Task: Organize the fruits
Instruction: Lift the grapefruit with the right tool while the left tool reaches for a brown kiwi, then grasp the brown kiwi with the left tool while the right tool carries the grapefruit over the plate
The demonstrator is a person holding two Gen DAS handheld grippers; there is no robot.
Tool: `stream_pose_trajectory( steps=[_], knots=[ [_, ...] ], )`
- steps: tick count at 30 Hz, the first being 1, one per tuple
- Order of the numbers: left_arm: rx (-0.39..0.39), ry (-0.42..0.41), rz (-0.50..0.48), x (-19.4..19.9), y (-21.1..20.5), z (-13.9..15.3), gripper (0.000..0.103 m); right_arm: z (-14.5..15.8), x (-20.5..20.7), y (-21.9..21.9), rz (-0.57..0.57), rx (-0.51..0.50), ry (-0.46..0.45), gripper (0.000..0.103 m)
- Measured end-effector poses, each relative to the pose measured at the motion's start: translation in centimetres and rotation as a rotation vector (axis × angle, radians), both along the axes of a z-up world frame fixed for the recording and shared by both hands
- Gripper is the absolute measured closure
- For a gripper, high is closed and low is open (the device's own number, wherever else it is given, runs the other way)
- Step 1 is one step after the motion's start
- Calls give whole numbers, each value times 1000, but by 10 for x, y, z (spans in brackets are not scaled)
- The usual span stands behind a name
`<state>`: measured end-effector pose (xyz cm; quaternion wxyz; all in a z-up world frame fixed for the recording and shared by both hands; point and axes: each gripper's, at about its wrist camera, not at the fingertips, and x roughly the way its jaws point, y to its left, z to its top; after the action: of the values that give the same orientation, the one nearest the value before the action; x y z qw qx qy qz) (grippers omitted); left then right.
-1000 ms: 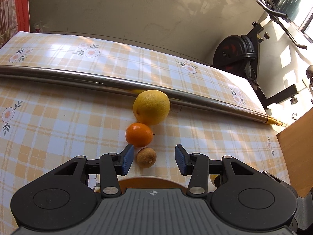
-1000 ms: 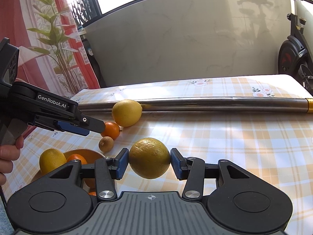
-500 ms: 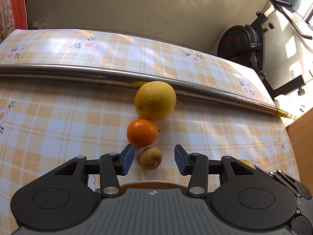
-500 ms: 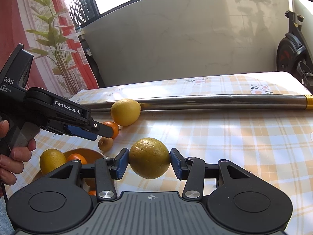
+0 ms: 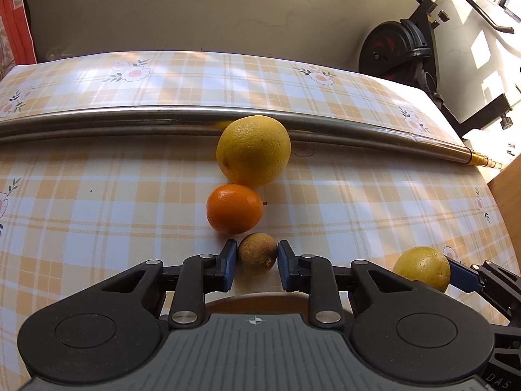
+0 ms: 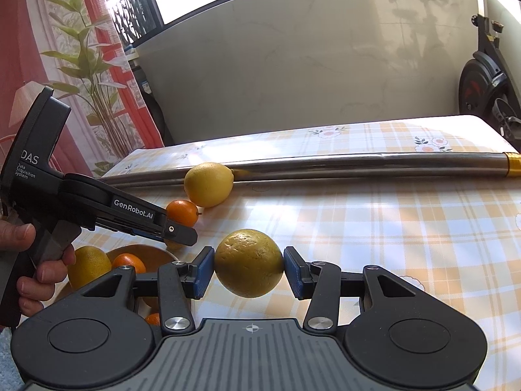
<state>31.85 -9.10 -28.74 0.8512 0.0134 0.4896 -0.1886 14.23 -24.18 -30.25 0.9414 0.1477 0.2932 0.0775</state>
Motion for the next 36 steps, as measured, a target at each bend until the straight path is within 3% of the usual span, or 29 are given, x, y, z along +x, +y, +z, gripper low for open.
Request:
stream_pose_trajectory(
  steps=[11, 22, 36],
  knots=[
    [-47, -89, -37, -25, 10, 27, 75, 8, -8, 5, 6, -11, -7, 60],
    [-108, -168, -61, -80, 45, 64, 75, 24, -25, 23, 34, -17, -13, 60],
    [-145, -162, -61, -135, 83, 59, 75, 36, -45, 61, 103, -58, -1, 60]
  ],
)
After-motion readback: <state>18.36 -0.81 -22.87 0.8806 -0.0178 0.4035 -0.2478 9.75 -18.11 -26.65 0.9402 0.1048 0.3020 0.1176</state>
